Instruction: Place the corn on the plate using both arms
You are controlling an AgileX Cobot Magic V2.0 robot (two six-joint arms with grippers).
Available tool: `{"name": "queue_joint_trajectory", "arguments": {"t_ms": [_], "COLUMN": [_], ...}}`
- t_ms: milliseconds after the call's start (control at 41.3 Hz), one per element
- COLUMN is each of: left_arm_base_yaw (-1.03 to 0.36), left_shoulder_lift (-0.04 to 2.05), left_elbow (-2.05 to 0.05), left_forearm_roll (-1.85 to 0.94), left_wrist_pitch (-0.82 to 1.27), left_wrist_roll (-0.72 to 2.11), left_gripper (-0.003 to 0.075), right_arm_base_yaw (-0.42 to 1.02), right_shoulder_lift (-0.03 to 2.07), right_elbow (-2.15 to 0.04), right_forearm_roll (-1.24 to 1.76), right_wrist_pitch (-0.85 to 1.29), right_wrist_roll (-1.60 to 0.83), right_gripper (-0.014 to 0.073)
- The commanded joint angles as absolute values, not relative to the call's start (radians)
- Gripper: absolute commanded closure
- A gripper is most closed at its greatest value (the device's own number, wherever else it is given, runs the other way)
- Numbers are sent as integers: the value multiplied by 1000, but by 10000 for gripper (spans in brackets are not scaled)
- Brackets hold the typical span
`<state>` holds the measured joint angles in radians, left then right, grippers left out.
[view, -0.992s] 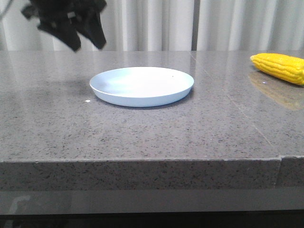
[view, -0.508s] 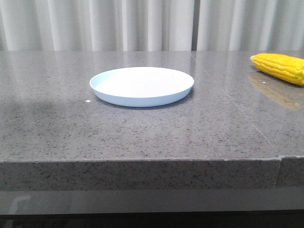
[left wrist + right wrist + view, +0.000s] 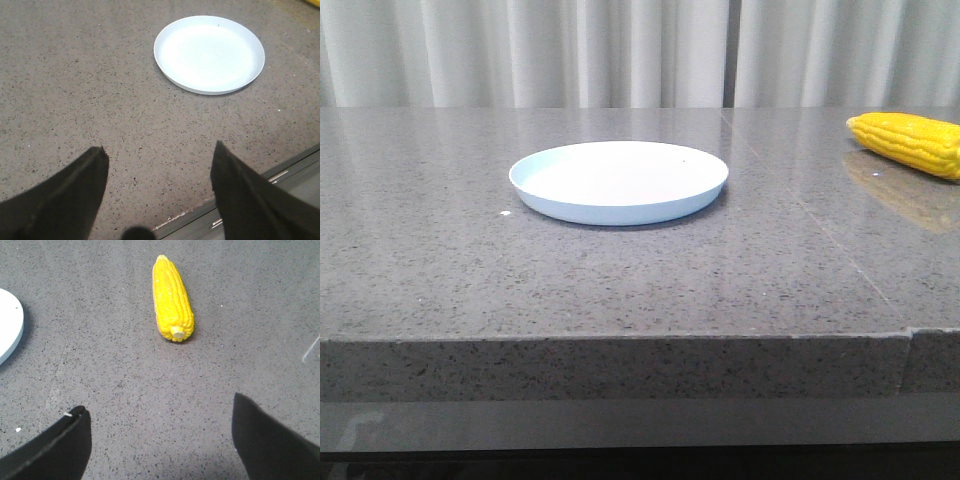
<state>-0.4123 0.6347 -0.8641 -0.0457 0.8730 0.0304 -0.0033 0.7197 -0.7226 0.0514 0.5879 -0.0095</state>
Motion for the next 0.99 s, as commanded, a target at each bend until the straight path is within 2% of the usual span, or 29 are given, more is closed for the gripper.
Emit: {"name": "queue_joint_trajectory", "arguments": {"t_ms": [0,387,968], "left_arm_base_yaw": [-415,-415,-415], "left_shoulder_lift": [606,596,596], "left_elbow": [-881,-878,-878], "left_forearm_roll": [-53,-57,-57], "left_wrist_pitch": [811,802,802], "left_wrist_roll": [20,20,20], "left_gripper": [279,280,280], "right_arm_base_yaw": [-9,-9,-9], "right_shoulder_lift": [722,756,1262], "right_elbow": [-756,-790,-1206], "right_forearm_roll": [44,44,15], "right_wrist_pitch": [515,537,698], "right_wrist_roll": [-20,-20,-21], "right_gripper": [-8,-8,-8]}}
